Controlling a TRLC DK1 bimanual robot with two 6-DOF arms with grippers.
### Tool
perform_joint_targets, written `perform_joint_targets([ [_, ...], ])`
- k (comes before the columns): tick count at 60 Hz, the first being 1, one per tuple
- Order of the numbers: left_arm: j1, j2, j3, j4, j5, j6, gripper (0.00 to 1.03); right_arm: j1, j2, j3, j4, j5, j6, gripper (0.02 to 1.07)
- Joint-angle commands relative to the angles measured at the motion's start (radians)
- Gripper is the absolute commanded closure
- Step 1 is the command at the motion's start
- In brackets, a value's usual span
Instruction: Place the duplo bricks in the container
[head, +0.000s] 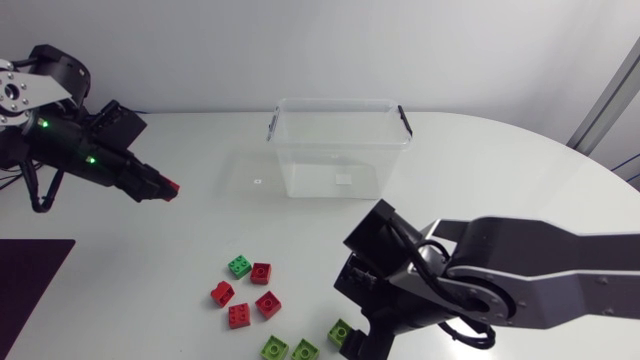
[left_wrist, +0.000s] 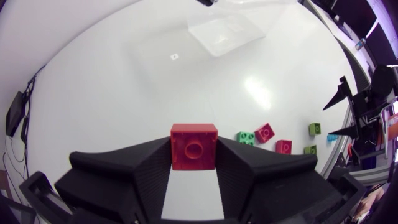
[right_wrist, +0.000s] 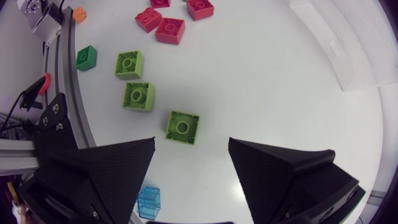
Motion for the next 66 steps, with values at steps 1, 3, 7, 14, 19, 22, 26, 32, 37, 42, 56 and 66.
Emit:
perform_joint_targets([
  [1, -0.036, -0.010, 0.063, -0.007, 0.012, -0.051, 0.68, 0.018, 0.032, 0.022, 0.005, 0.002, 0.017, 0.21],
  [3, -0.045, -0.007, 0.077, -0.005, 0.015, -0.058, 0.68, 0.022, 0.038, 0.023, 0.007, 0.002, 0.017, 0.21],
  [7, -0.066, 0.004, 0.109, -0.001, 0.018, -0.071, 0.68, 0.031, 0.054, 0.028, 0.008, 0.002, 0.017, 0.21],
  [14, -0.100, 0.030, 0.155, 0.002, 0.023, -0.091, 0.68, 0.034, 0.083, 0.032, 0.008, 0.005, 0.015, 0.21],
  [19, -0.129, 0.053, 0.188, 0.004, 0.023, -0.101, 0.68, 0.036, 0.110, 0.036, 0.011, 0.007, 0.014, 0.21],
  [22, -0.140, 0.062, 0.200, 0.005, 0.023, -0.108, 0.68, 0.036, 0.121, 0.037, 0.013, 0.008, 0.012, 0.21],
  [26, -0.152, 0.074, 0.220, 0.012, 0.023, -0.111, 0.68, 0.036, 0.132, 0.042, 0.013, 0.010, 0.012, 0.21],
  [32, -0.166, 0.093, 0.249, 0.013, 0.025, -0.114, 0.68, 0.038, 0.147, 0.051, 0.013, 0.010, 0.012, 0.21],
  [37, -0.175, 0.107, 0.269, 0.013, 0.026, -0.117, 0.68, 0.038, 0.167, 0.063, 0.016, 0.013, 0.009, 0.22],
  [42, -0.178, 0.117, 0.284, 0.015, 0.032, -0.115, 0.68, 0.042, 0.190, 0.075, 0.021, 0.014, 0.008, 0.22],
  [56, -0.191, 0.159, 0.332, 0.025, 0.035, -0.115, 0.68, 0.036, 0.264, 0.111, 0.036, 0.016, -0.011, 0.47],
  [66, -0.206, 0.208, 0.381, 0.036, 0.048, -0.120, 0.68, 0.036, 0.291, 0.120, 0.031, 0.016, -0.012, 0.72],
])
